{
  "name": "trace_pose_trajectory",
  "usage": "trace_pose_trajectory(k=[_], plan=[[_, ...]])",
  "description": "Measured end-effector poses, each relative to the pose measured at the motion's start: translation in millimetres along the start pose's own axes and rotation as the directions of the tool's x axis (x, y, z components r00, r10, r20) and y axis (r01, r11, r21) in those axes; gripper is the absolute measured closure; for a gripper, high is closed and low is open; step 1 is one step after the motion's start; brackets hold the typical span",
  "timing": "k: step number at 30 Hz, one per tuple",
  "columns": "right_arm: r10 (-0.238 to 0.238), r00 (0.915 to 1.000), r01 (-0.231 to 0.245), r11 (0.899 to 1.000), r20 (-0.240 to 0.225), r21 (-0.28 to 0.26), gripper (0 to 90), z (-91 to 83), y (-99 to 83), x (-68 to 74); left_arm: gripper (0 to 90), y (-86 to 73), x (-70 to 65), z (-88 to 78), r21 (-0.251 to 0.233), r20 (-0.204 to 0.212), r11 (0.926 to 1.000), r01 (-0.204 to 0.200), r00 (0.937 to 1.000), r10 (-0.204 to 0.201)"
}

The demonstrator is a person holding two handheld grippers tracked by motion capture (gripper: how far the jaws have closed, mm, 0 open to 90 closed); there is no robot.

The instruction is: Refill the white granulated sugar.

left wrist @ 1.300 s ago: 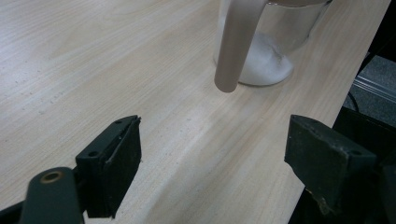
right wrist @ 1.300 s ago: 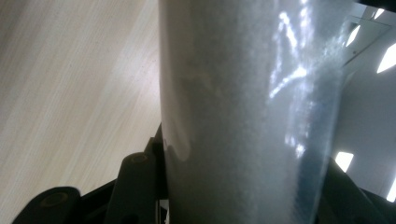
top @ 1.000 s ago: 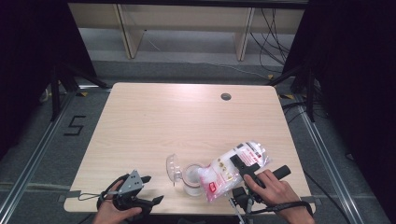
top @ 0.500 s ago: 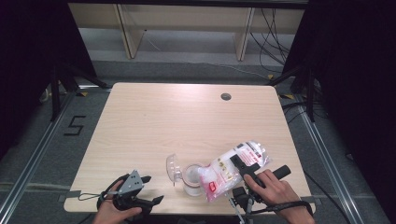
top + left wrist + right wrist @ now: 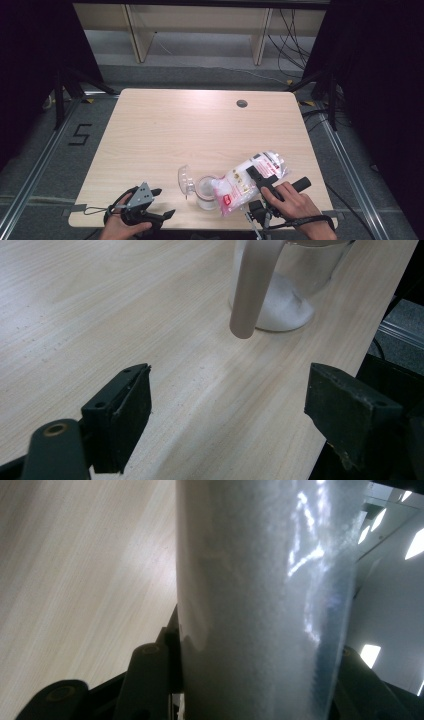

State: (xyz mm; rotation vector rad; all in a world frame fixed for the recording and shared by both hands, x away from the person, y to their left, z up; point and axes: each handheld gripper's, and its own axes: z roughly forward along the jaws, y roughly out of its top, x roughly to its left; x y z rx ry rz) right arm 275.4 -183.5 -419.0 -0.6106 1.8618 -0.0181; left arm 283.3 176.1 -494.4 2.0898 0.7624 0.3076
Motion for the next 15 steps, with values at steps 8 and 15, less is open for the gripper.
trace_pose_trajectory(k=[8,15], plan=[[-0.005,1.0,0.005,1.0,-0.002,-0.002,58.9,-0.4,-0.3,-0.6,18.4,-0.3,-0.4,1.0,-0.021,0.012,0.9997,0.011,0.9999,-0.011],[0.0,1.0,0.0,1.0,-0.001,-0.003,59.2,-0.4,-0.1,-0.4,18.5,-0.2,-0.8,0.3,-0.018,0.008,0.9998,0.012,0.9999,-0.012]])
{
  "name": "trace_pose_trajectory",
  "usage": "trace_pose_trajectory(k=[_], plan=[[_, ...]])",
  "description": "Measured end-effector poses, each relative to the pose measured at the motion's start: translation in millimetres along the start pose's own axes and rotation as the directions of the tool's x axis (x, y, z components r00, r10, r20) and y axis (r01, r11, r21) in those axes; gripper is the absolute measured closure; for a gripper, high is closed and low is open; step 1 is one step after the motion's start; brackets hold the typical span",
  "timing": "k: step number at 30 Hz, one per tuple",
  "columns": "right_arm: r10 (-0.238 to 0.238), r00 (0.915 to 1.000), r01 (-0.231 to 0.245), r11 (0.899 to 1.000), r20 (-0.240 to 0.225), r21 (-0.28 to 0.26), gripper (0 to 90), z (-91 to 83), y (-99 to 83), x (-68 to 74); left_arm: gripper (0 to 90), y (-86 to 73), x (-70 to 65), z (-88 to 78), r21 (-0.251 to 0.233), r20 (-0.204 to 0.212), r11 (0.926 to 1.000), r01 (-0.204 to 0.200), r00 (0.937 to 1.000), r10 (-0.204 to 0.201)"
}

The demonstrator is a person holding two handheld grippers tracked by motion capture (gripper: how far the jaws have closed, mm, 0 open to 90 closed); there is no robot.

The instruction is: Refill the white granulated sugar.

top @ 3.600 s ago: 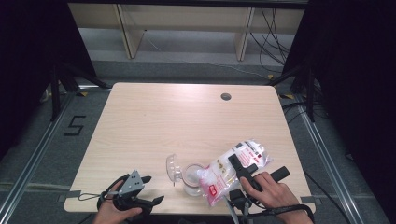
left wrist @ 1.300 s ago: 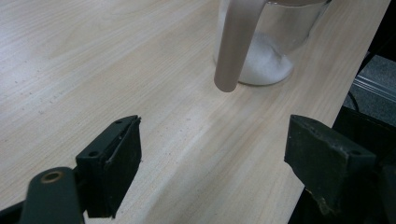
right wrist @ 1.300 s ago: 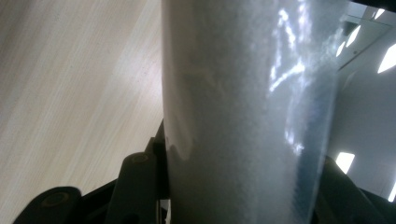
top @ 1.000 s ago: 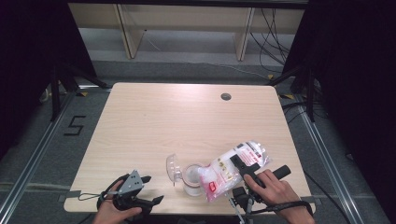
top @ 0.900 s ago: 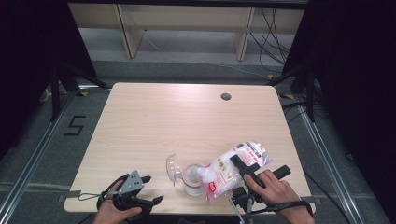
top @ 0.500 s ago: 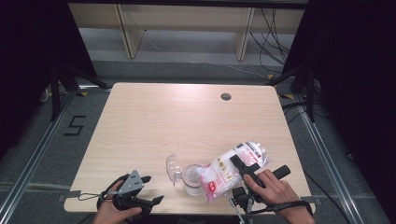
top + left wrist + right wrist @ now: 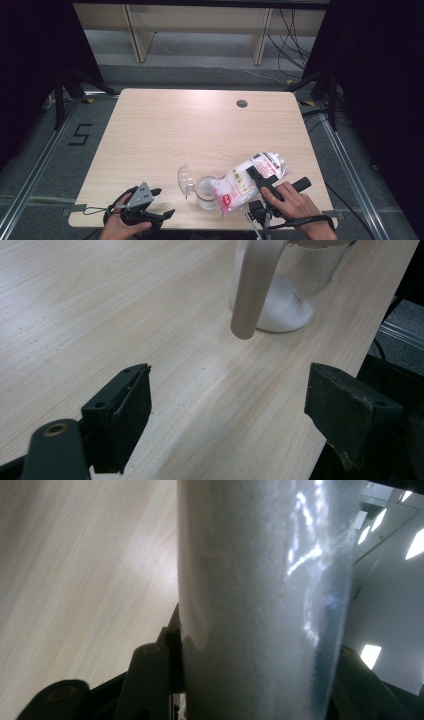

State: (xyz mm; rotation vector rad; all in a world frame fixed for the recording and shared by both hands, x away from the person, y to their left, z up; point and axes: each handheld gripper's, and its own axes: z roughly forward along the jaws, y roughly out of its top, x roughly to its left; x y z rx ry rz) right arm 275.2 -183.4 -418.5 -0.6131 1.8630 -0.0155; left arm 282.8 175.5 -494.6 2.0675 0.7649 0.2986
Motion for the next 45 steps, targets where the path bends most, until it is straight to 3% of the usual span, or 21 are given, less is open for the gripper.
trace_pose_trajectory(k=[23,29,37,45], plan=[[-0.002,1.0,0.002,1.0,0.008,-0.002,59.7,-0.8,0.9,0.1,18.5,0.8,0.4,-1.0,0.007,-0.002,1.0,-0.001,1.0,0.001],[0.017,0.9998,-0.017,1.0,0.003,-0.002,59.8,-0.4,0.6,1.6,18.5,0.9,0.7,-0.8,0.003,0.003,1.0,0.005,1.0,-0.005],[-0.035,0.9993,0.035,0.999,0.01,-0.006,60.2,-1.2,1.8,-2.3,18.5,0.3,0.0,0.0,-0.001,0.001,1.0,0.002,1.0,-0.002],[-0.038,0.9992,0.038,0.999,0.011,0.007,60.5,-4.4,3.7,-3.0,18.5,0.5,0.2,-0.7,0.004,0.0,1.0,0.001,1.0,-0.001]])
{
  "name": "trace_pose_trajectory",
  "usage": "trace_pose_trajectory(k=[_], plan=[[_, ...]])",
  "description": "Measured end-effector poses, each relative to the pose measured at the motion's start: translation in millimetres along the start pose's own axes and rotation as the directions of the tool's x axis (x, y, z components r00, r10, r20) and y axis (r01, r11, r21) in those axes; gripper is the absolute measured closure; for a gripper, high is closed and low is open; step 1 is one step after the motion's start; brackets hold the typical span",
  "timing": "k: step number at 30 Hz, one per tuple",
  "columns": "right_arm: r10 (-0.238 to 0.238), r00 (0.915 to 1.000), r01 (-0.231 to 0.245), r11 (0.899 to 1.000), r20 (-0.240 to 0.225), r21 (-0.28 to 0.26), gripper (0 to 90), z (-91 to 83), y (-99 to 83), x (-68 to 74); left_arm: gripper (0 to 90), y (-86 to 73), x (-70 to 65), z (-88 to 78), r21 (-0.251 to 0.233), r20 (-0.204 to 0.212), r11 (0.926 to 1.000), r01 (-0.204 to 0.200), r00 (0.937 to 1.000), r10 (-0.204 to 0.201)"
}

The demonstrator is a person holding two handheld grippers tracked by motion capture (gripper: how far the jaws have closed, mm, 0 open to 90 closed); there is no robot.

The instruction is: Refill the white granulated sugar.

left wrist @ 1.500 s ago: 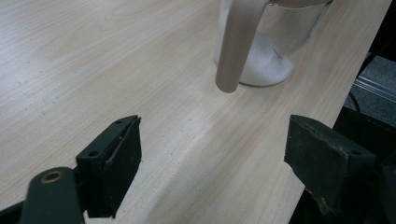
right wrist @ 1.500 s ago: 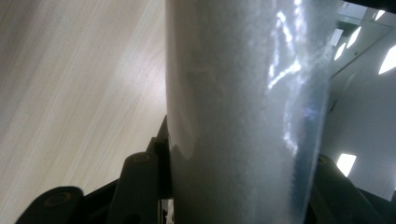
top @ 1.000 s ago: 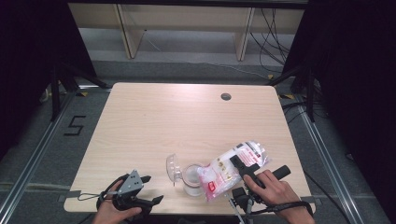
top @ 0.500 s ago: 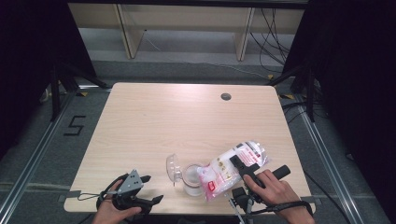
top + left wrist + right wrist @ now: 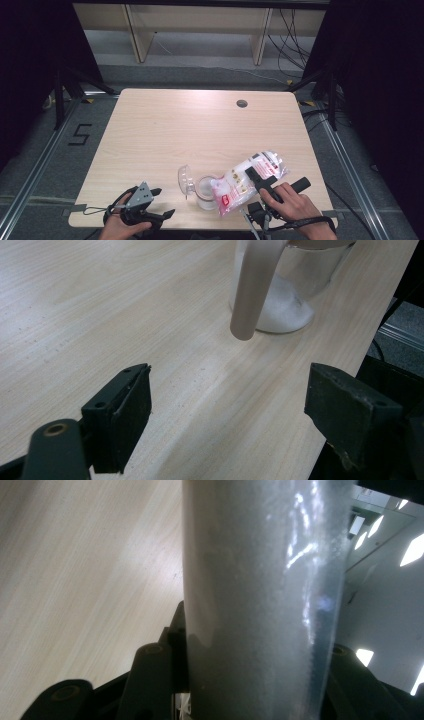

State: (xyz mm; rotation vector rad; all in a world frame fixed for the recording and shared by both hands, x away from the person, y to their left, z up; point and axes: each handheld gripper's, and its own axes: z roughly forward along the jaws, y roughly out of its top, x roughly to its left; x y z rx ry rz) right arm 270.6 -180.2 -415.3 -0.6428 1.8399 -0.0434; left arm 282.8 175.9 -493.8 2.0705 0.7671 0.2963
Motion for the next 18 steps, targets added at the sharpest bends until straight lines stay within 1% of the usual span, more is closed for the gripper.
trace_pose_trajectory(k=[1,2,4,6,8,9,10,11,13,14,17,18], plan=[[0.004,1.0,-0.004,1.0,0.001,0.0,60.5,0.1,0.3,0.4,18.5,-0.1,0.4,0.4,-0.006,0.0,1.0,-0.005,1.0,0.005],[-0.002,1.0,0.002,1.0,0.0,0.003,60.5,-0.2,0.3,0.0,18.5,0.1,0.4,-0.1,0.0,0.001,1.0,-0.007,1.0,0.007],[-0.011,0.9999,0.011,1.0,-0.003,0.005,60.7,-0.8,0.7,-0.9,18.5,0.1,0.3,0.0,-0.005,0.004,1.0,-0.005,1.0,0.005],[-0.013,0.9999,0.013,1.0,0.004,0.003,60.7,-0.8,0.9,-0.6,18.5,0.4,0.4,-0.3,0.003,0.003,1.0,0.0,1.0,0.0],[-0.021,0.9998,0.021,1.0,0.004,0.002,60.7,-0.6,1.3,-1.1,18.5,0.5,0.5,-0.5,0.004,0.003,1.0,-0.005,1.0,0.005],[-0.01,0.9999,0.01,1.0,0.005,0.005,60.7,-0.9,1.5,-0.3,18.4,0.1,0.3,-0.2,-0.005,0.002,1.0,-0.005,1.0,0.005],[-0.011,0.9999,0.011,1.0,0.004,0.003,60.8,-1.0,1.6,-0.6,18.4,0.2,0.3,-0.3,-0.006,0.002,1.0,-0.006,1.0,0.006],[-0.016,0.9999,0.016,1.0,0.003,0.004,60.8,-1.2,1.4,-0.9,18.5,0.2,0.4,-0.4,-0.005,0.002,1.0,-0.007,1.0,0.007],[-0.007,1.0,0.007,1.0,0.003,0.003,60.8,-0.9,1.5,-0.4,18.4,0.2,0.3,-0.4,-0.006,0.002,1.0,-0.005,1.0,0.005],[-0.006,1.0,0.006,1.0,0.002,0.002,60.9,-0.8,1.4,-0.3,18.4,0.6,0.6,-1.0,0.004,-0.002,1.0,-0.007,1.0,0.007],[-0.022,0.9998,0.022,1.0,-0.002,-0.002,60.9,0.2,0.7,-1.2,18.5,0.8,0.6,-1.0,0.004,0.0,1.0,-0.007,1.0,0.007],[-0.011,0.9999,0.011,1.0,0.005,-0.003,61.0,0.2,0.3,0.2,18.5,0.7,0.3,-0.7,0.002,0.002,1.0,-0.004,1.0,0.004]])
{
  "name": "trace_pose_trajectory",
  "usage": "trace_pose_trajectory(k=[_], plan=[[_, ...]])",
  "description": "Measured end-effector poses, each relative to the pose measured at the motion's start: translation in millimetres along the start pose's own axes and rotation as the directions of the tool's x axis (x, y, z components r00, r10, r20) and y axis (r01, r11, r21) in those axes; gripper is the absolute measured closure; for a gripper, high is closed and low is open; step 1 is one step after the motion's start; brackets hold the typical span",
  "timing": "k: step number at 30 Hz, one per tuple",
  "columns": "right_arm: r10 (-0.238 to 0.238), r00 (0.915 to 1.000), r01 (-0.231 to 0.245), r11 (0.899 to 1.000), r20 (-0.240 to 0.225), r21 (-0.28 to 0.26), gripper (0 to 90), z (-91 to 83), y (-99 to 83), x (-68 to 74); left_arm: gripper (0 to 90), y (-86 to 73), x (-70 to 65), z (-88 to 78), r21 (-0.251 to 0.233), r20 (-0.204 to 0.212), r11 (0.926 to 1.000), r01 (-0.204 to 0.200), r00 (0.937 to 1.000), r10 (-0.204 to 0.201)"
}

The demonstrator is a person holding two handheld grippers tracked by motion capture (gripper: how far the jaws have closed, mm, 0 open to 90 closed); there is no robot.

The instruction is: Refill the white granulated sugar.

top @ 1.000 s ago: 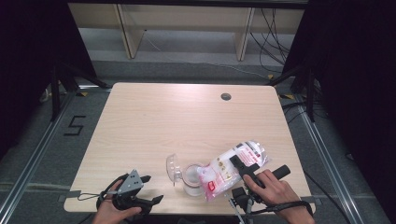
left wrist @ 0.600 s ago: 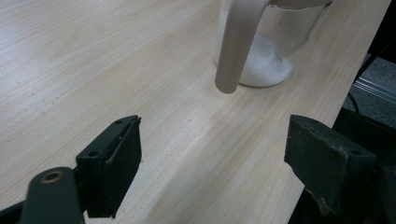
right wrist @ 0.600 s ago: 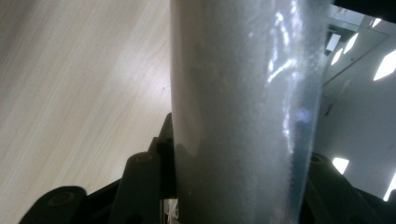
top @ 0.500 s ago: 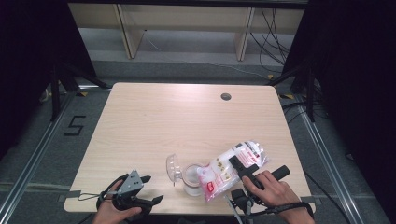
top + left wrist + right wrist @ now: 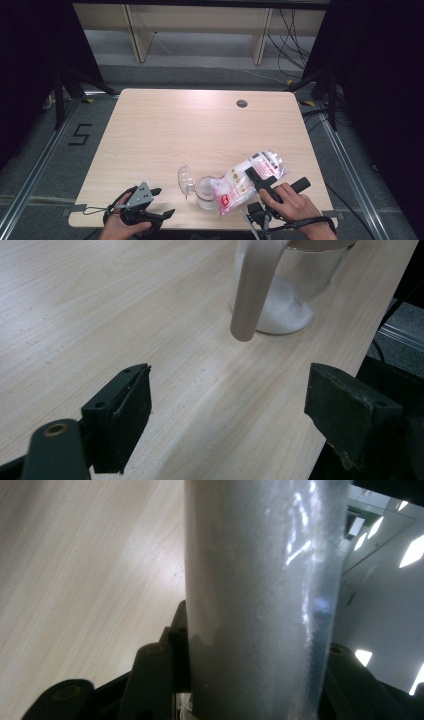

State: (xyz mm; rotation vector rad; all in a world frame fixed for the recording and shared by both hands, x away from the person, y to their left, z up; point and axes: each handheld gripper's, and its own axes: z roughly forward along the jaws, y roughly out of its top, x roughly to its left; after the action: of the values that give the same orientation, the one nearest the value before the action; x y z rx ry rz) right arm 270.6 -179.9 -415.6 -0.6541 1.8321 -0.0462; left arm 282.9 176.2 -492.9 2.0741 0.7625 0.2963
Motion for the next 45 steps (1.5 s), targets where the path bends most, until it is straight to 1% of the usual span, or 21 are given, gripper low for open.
trace_pose_trajectory(k=[3,4,5,6,8,10,11,12,14,21,24,28,32,34,35,36,39,40,42,44,45], plan=[[-0.001,1.0,0.001,1.0,-0.008,0.008,61.1,-0.9,0.5,-0.3,18.5,-0.4,-0.1,0.4,-0.009,-0.005,1.0,-0.001,1.0,0.001],[0.0,1.0,0.0,1.0,-0.004,0.006,61.1,-0.8,0.6,-0.1,18.5,-0.2,0.7,-0.2,0.0,-0.01,0.9999,-0.011,0.9999,0.011],[0.007,1.0,-0.007,1.0,-0.004,0.004,61.2,-0.8,0.8,0.2,18.5,-0.2,-0.9,0.8,-0.019,-0.001,0.9998,0.01,0.9999,-0.01],[0.004,1.0,-0.004,1.0,-0.003,0.003,61.2,-0.9,1.0,-0.1,18.5,0.3,0.9,-0.8,0.005,-0.009,0.9999,-0.014,0.9999,0.014],[0.003,1.0,-0.003,1.0,-0.002,0.003,61.2,-1.2,1.2,-0.3,18.5,0.0,0.5,-0.4,0.003,-0.005,1.0,-0.003,1.0,0.003],[0.005,1.0,-0.005,1.0,-0.001,0.003,61.3,-1.4,1.3,-0.2,18.5,-0.1,0.9,-0.3,0.002,-0.01,0.9999,-0.012,0.9999,0.012],[0.005,1.0,-0.005,1.0,-0.003,0.001,61.3,-1.5,1.2,-0.7,18.5,-0.2,-0.4,0.5,-0.011,-0.003,0.9999,0.003,1.0,-0.003],[0.011,0.9999,-0.011,1.0,-0.005,0.002,61.4,-1.7,1.1,-0.5,18.5,-0.1,-0.9,0.7,-0.018,-0.002,0.9998,0.008,1.0,-0.008],[0.013,0.9999,-0.013,1.0,-0.004,-0.003,61.5,-1.1,1.3,-0.1,18.5,0.7,0.6,-0.3,-0.009,-0.002,0.9998,-0.016,0.9999,0.016],[0.012,0.9999,-0.012,1.0,-0.011,-0.004,61.7,-0.3,-0.1,0.1,18.5,-0.1,0.3,0.6,-0.02,0.001,0.9997,-0.013,0.9999,0.013],[0.016,0.9998,-0.016,1.0,-0.012,-0.006,61.8,-0.2,-0.4,0.3,18.5,0.5,0.4,-0.1,-0.01,-0.001,0.9999,-0.013,0.9999,0.013],[0.018,0.9998,-0.018,1.0,-0.013,-0.008,62.0,0.0,-0.7,0.6,18.5,-0.1,0.3,0.7,-0.02,0.001,0.9997,-0.014,0.9999,0.014],[0.026,0.9996,-0.026,1.0,-0.013,-0.01,62.3,0.2,-0.4,1.0,18.5,0.7,0.6,-0.5,-0.01,-0.001,0.9998,-0.015,0.9999,0.015],[0.037,0.9992,-0.037,0.999,-0.013,-0.015,62.5,0.7,0.1,1.8,18.5,0.8,1.3,-1.3,-0.001,-0.002,0.9997,-0.026,0.9997,0.026],[0.037,0.9992,-0.037,0.999,-0.014,-0.015,62.6,0.7,0.1,1.7,18.5,0.6,1.2,-0.6,-0.009,0.0,0.9997,-0.022,0.9998,0.022],[0.025,0.9995,-0.026,1.0,-0.019,-0.014,62.7,0.5,0.0,1.2,18.4,-0.1,-0.3,0.0,-0.012,-0.001,0.9999,0.005,1.0,-0.005],[0.022,0.9995,-0.022,1.0,-0.021,-0.011,63.0,0.1,0.5,1.1,18.4,-0.6,-0.2,0.7,-0.022,0.004,0.9997,0.005,1.0,-0.005],[0.023,0.9995,-0.023,1.0,-0.021,-0.011,63.0,0.0,0.6,1.0,18.5,-0.2,0.0,-0.1,-0.014,-0.001,0.9999,-0.004,1.0,0.004],[0.025,0.9995,-0.025,1.0,-0.018,-0.011,63.2,-0.2,0.8,0.9,18.5,-0.2,1.0,0.5,-0.023,0.002,0.9995,-0.022,0.9998,0.022],[0.014,0.9998,-0.014,1.0,-0.016,-0.01,63.3,-0.6,0.9,0.2,18.4,-0.2,0.3,1.1,-0.03,0.003,0.9995,-0.013,0.9999,0.013],[0.018,0.9997,-0.018,1.0,-0.014,-0.01,63.3,-0.6,1.1,0.6,18.5,0.2,0.7,0.0,-0.015,0.0,0.9997,-0.018,0.9998,0.018]])
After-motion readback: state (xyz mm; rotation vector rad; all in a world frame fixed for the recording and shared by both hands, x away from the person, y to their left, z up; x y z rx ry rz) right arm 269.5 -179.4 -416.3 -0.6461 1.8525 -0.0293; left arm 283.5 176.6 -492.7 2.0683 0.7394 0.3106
